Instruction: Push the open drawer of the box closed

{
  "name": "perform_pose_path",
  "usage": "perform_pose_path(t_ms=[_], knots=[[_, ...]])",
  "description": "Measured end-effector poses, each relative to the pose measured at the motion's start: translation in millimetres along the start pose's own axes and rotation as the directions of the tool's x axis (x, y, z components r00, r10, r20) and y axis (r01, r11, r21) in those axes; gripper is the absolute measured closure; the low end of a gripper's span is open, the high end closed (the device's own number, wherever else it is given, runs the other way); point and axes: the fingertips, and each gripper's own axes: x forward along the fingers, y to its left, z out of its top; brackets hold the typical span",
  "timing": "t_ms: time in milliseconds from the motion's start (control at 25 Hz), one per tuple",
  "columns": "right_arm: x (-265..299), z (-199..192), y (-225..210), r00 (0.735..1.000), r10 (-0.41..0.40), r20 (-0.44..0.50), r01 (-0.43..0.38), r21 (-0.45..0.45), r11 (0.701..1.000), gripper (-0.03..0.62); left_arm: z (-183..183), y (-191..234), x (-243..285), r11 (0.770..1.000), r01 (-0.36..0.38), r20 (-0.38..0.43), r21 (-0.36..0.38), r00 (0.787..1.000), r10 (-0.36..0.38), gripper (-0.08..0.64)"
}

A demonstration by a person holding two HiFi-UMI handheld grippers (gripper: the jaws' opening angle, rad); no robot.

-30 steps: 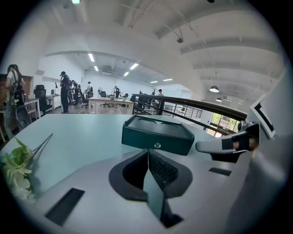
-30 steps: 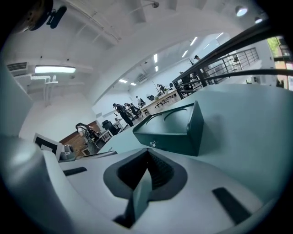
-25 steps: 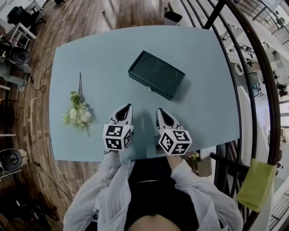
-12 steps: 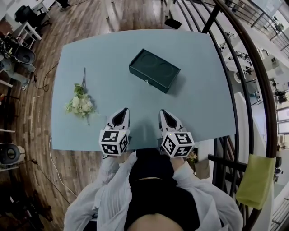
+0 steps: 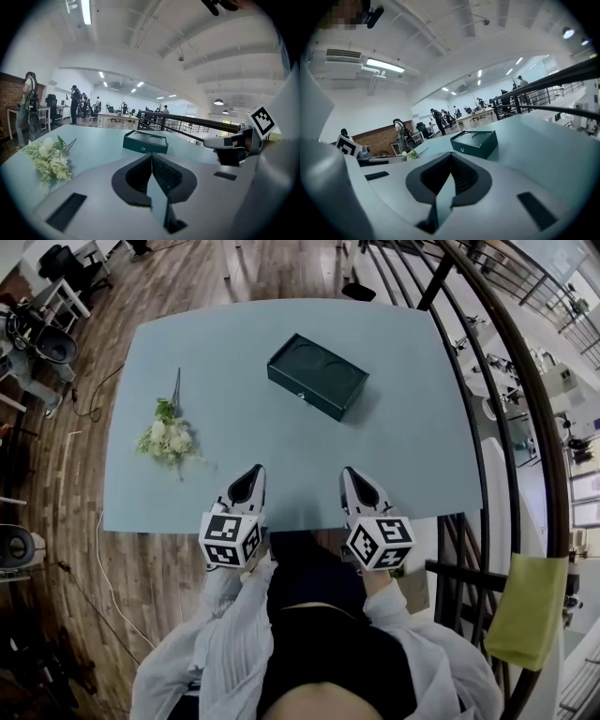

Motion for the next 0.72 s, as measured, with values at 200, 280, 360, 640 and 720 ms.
perform_pose_path(t_ms=[200,280,360,640,720], knots=[[-10,-2,4,1.0,0.014,0.009,-0.013,-0.04,0.999,0.587,4,-12,-10,0.999,0.046,0.034,-0.008,0.998,-0.046,0.543],[-12,-4,7,1.0,0.027,0.012,-0.027,-0.042,0.999,0.586,4,-16,-12,0.998,0.064,0.044,-0.002,0.997,-0.063,0.543],[-13,-7,9,0.999,0.037,0.012,-0.037,-0.043,0.998,0.586,5,-19,-13,0.997,0.078,0.05,0.001,0.996,-0.078,0.543],[-15,-6,14,0.999,0.053,0.007,-0.053,-0.056,0.997,0.586,10,-20,-17,0.996,0.091,0.062,0.019,0.994,-0.093,0.543],[-13,-7,15,0.998,0.059,0.001,-0.059,-0.055,0.997,0.587,10,-19,-17,0.996,0.091,0.06,0.017,0.994,-0.092,0.544]])
